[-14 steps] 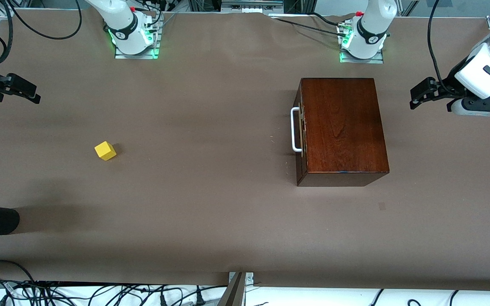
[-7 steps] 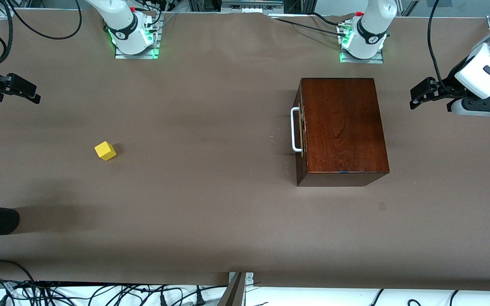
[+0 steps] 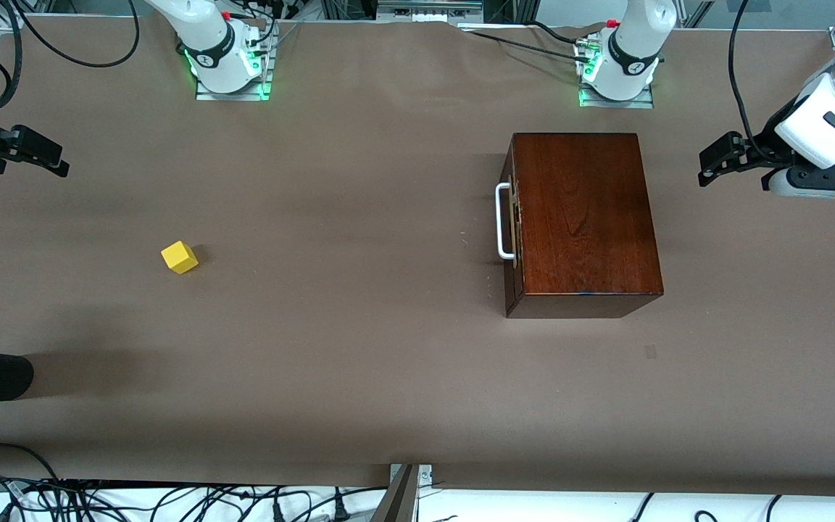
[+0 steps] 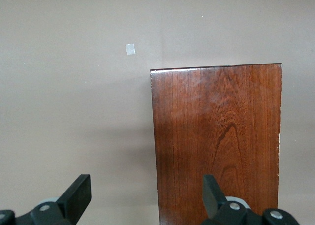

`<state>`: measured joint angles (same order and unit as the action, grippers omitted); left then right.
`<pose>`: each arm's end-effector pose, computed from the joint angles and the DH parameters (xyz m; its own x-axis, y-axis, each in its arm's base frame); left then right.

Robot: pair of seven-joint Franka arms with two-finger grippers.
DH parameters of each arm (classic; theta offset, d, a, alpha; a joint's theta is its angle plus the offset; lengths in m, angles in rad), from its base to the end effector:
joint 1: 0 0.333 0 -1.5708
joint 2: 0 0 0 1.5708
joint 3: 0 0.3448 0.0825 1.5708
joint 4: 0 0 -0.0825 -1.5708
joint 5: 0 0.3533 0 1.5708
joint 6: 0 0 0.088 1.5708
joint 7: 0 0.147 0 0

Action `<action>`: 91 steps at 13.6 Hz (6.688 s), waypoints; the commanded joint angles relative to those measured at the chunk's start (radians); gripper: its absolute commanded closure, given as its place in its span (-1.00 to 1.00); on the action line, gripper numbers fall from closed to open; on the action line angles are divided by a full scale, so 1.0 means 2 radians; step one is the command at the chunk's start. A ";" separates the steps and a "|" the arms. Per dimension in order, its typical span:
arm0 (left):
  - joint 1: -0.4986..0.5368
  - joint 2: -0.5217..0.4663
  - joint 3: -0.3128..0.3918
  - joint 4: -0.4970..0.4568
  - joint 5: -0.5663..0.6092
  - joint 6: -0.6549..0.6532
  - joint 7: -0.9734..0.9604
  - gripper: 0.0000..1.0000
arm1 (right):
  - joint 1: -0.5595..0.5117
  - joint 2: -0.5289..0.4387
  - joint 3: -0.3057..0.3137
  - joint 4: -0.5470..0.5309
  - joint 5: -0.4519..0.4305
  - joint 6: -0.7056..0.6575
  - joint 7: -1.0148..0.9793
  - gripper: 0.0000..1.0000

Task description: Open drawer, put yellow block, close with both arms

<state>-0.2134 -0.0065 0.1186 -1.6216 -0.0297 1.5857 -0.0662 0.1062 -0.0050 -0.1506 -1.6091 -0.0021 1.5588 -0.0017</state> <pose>0.5178 -0.0534 0.5956 0.9991 -0.0282 -0.0314 -0.0273 -0.9992 0.0284 0.5174 -0.0235 0.5980 0.9981 -0.0426 -0.0453 -0.0426 -0.9991 0.0013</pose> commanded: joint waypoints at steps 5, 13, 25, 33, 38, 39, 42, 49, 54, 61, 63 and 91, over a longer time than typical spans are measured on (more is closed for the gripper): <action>0.002 -0.004 0.000 0.004 -0.002 -0.006 -0.001 -1.00 | -0.002 0.004 0.002 0.012 -0.001 -0.011 0.006 -1.00; 0.002 -0.004 0.001 0.005 -0.002 -0.006 -0.001 -1.00 | -0.002 0.004 0.002 0.012 -0.001 -0.010 0.007 -1.00; 0.002 -0.003 -0.004 0.010 -0.002 -0.004 -0.001 -1.00 | -0.002 0.004 0.001 0.012 -0.001 -0.010 0.006 -1.00; -0.005 0.009 -0.021 0.025 0.000 -0.004 -0.011 -1.00 | -0.002 0.004 0.001 0.012 -0.001 -0.010 0.007 -1.00; -0.008 0.038 -0.110 0.046 0.026 -0.004 -0.103 -1.00 | -0.002 0.004 0.001 0.012 -0.001 -0.010 0.007 -1.00; -0.010 0.053 -0.131 0.061 0.034 -0.004 -0.128 -1.00 | -0.002 0.004 0.001 0.012 -0.001 -0.010 0.007 -1.00; -0.044 0.093 -0.163 0.081 0.052 -0.004 -0.201 -1.00 | -0.002 0.004 0.001 0.013 0.000 -0.009 0.007 -1.00; -0.142 0.184 -0.185 0.091 0.111 0.025 -0.351 -1.00 | -0.002 0.004 0.001 0.012 -0.001 -0.008 0.006 -1.00; -0.158 0.219 -0.194 0.035 0.134 0.106 -0.384 -1.00 | -0.002 0.004 0.001 0.013 -0.001 -0.008 0.007 -1.00; -0.158 0.224 -0.194 -0.067 0.200 0.208 -0.411 -1.00 | -0.002 0.010 0.001 0.007 -0.001 -0.009 0.008 -1.00; -0.158 0.225 -0.194 -0.077 0.207 0.209 -0.410 -1.00 | -0.003 0.022 0.001 -0.002 -0.001 0.001 0.009 -1.00; -0.217 0.318 -0.191 0.029 0.147 0.264 -0.521 -1.00 | -0.003 0.128 0.003 -0.284 0.003 0.414 -0.281 -1.00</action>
<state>-0.5888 0.5608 -0.2558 -1.6630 0.3014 2.0947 -1.0540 0.1059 0.2414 -0.1519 -2.1491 -0.0019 2.3323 -0.5109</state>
